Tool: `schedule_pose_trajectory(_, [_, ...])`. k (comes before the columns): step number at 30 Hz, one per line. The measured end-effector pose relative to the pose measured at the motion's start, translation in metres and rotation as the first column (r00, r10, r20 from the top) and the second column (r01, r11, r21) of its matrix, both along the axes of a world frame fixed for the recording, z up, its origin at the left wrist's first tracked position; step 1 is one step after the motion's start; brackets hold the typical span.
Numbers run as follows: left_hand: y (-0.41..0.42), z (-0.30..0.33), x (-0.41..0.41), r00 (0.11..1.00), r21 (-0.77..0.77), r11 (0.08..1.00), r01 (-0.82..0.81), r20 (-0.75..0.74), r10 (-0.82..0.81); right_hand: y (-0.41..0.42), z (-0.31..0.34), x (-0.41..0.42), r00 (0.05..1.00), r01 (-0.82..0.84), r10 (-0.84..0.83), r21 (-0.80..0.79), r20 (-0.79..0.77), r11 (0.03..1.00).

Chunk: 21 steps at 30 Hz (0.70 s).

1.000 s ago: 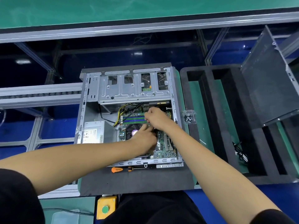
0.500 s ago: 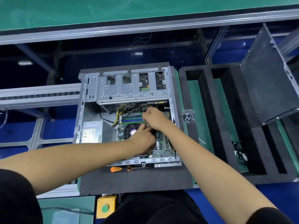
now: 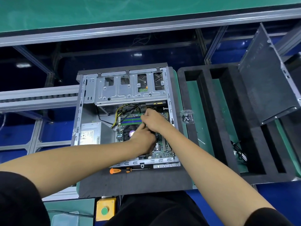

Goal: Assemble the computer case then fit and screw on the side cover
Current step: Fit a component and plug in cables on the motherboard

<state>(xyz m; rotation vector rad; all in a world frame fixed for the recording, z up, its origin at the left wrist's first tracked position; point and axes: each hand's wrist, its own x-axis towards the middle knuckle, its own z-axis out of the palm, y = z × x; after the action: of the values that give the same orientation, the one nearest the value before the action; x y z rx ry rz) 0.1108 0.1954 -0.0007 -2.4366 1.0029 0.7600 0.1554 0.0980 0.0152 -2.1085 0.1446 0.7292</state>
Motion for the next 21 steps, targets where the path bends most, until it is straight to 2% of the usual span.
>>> schedule_pose_trajectory(8, [-0.007, -0.002, 0.000, 0.999, 0.059, 0.998, 0.017, 0.033, -0.019, 0.000, -0.001, 0.000, 1.000, -0.003, 0.003, -0.018, -0.005, 1.000])
schedule_pose_trajectory(21, [-0.009, -0.008, -0.001, 0.998, 0.020, 0.999, -0.038, 0.051, 0.037, 0.001, -0.004, -0.001, 1.000, -0.020, 0.020, -0.028, -0.008, 0.999])
